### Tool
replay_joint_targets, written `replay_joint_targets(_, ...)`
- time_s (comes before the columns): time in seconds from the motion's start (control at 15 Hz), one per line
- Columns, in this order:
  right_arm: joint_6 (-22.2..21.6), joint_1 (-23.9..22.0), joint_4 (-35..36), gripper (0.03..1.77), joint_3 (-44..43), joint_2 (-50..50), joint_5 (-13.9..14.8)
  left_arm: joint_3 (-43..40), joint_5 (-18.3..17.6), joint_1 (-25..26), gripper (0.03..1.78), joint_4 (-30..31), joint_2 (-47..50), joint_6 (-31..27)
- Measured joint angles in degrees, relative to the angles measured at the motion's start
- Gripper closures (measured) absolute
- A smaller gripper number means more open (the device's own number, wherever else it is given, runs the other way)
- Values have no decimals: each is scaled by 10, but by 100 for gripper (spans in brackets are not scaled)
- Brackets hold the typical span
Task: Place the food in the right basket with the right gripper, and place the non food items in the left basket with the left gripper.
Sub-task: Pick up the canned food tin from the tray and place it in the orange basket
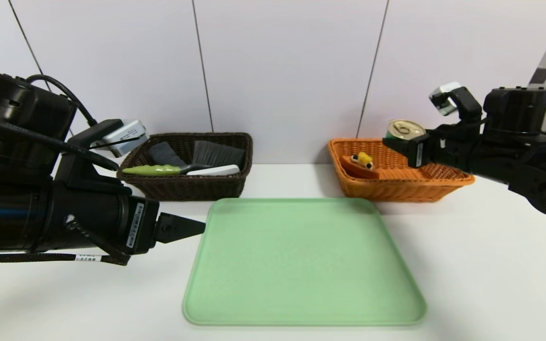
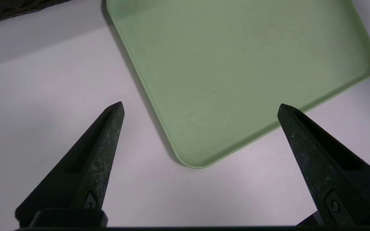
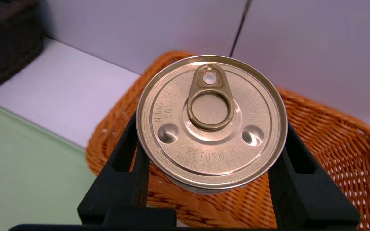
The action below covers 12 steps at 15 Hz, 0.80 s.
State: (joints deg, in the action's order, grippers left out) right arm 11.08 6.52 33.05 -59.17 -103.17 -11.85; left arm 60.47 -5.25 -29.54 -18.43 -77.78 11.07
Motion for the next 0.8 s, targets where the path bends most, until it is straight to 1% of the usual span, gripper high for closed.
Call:
replay_joint_targets(0.2, 0, -20, -12, 81, -24, -34, 17, -2, 0, 0, 12, 0, 0, 0)
replay_joint_targets(0.67, 1, -63, -15, 81, -57, -101, 20, -4, 1, 0, 12, 0, -1, 2)
replay_joint_targets(0.8, 1, -69, -34, 81, -67, -109, 19, -4, 1, 0, 12, 0, -1, 2)
